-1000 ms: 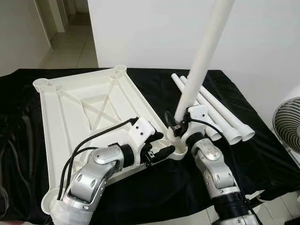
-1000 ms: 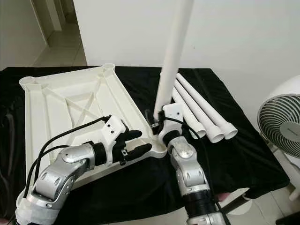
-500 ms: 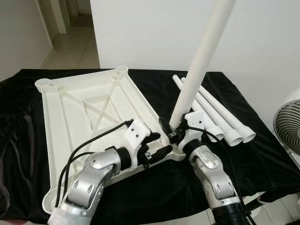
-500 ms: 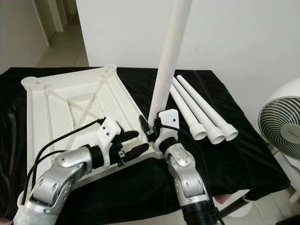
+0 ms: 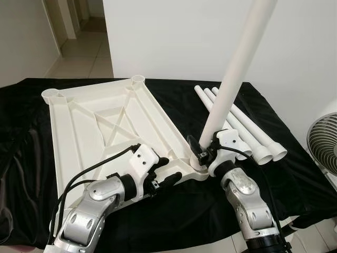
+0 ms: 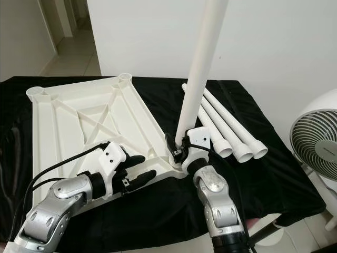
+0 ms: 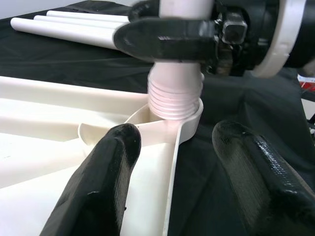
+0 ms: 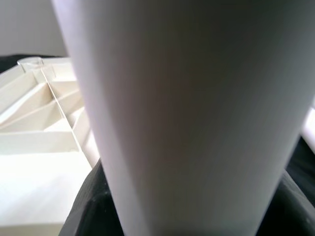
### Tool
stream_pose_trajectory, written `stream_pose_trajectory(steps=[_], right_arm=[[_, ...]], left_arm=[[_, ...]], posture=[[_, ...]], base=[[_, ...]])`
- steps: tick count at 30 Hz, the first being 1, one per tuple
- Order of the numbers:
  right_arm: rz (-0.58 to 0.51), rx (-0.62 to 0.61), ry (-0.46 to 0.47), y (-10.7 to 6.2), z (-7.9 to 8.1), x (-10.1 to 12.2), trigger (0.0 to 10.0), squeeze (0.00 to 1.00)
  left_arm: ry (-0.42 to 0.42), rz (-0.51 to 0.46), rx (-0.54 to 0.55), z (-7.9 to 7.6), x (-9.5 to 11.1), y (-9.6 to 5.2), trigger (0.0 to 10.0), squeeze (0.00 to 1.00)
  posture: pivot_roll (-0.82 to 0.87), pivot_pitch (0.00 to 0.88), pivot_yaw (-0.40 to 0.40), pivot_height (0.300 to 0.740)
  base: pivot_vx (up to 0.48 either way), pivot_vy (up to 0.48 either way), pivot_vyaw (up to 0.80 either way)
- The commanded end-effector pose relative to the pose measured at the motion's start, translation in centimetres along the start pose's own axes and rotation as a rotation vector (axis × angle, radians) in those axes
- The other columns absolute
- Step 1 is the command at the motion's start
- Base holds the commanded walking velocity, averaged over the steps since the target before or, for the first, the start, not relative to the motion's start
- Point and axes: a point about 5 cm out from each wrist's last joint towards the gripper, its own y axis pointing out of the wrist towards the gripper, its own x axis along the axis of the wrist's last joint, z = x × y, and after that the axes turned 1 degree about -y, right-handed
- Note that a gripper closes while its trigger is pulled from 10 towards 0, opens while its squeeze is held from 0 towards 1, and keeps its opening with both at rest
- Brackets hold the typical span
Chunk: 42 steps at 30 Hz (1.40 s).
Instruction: Building children table
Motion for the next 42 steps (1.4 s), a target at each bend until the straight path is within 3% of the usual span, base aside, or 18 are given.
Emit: stream_pose_trajectory(steps=[1, 16, 32, 42], right_arm=[[0.004, 0.001, -0.004, -0.3, -0.2, 0.0, 10.0, 0.0], [0.052, -0.009, -0.006, -0.5, -0.5, -1.4, 10.0, 0.0], [0.074, -0.041, 0.004, 0.5, -1.7, -2.0, 10.0, 0.0], [0.006, 0.062, -0.087, -0.5, -0.8, -2.0, 10.0, 0.0]], left_arm=[[0.028, -0.017, 0.013, -0.1, 0.4, -0.1, 10.0, 0.0], [0.028, -0.021, 0.018, 0.0, 0.6, -0.1, 10.0, 0.0], [0.024, -0.035, 0.002, -0.3, 1.1, 0.1, 10.0, 0.0], [0.017, -0.038, 0.014, -0.2, 1.2, 0.0, 10.0, 0.0]], posture=[[0.04, 0.0, -0.038, 0.74], [0.04, 0.002, -0.031, 0.74], [0.04, 0.031, -0.022, 0.74], [0.04, 0.041, -0.02, 0.74]], base=[[0.0, 0.0, 0.0], [0.0, 0.0, 0.0], [0.0, 0.0, 0.0], [0.0, 0.0, 0.0]])
